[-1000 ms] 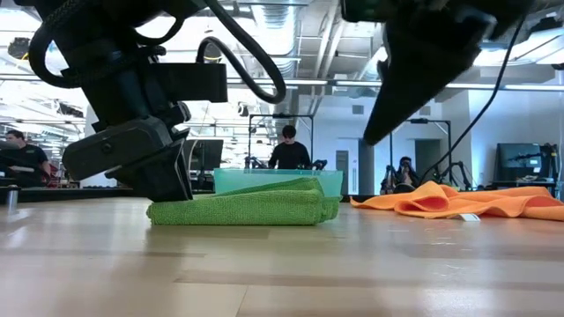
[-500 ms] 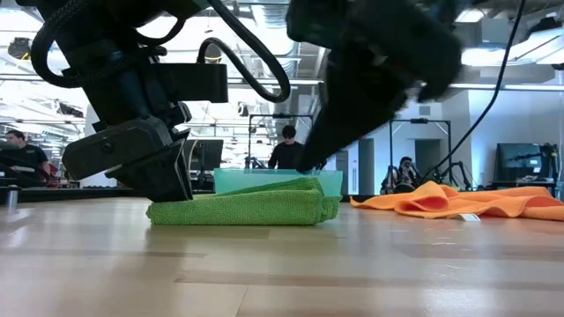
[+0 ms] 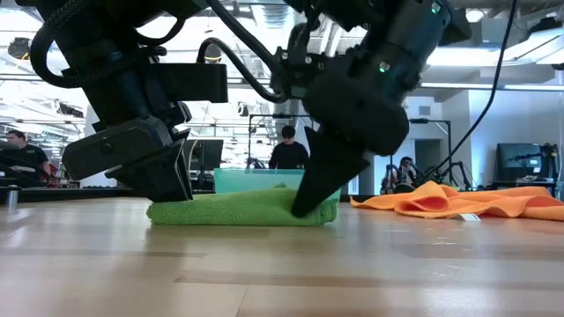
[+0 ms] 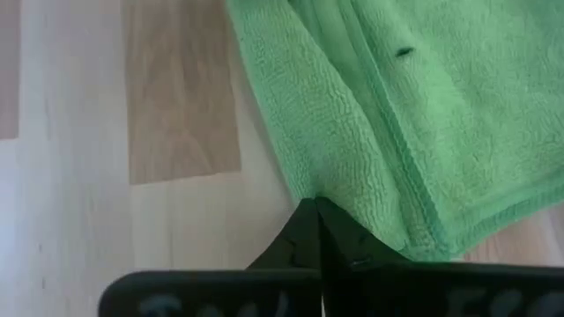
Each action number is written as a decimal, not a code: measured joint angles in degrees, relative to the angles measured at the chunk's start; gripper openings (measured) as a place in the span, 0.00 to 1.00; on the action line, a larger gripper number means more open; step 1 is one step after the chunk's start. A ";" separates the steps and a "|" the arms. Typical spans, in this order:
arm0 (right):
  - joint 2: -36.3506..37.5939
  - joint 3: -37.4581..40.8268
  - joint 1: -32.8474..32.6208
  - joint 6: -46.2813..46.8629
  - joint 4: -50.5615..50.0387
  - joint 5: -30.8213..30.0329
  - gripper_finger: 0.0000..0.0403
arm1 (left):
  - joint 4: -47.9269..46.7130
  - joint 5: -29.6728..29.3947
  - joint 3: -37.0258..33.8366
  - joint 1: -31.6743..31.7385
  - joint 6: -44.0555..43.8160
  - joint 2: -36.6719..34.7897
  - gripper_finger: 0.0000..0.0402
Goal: Roll microfiber towels into tight, uniform cylinder then place into a basket
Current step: Roll the green towel
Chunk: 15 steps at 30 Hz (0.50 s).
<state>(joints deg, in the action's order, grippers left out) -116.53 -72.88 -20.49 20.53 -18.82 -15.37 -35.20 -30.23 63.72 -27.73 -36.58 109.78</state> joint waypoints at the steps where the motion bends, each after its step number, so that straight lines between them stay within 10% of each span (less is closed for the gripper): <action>1: 0.03 -0.02 0.04 0.02 0.13 0.02 0.01 | 0.00 0.02 0.00 0.00 0.02 0.00 0.32; 15: 0.76 -2.06 -1.49 0.07 -1.78 -0.21 0.01 | -0.04 0.04 0.00 0.00 0.04 0.02 0.32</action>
<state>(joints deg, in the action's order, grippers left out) -115.77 -74.94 -21.98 20.60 -20.60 -15.59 -35.24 -30.20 63.72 -27.73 -36.53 109.80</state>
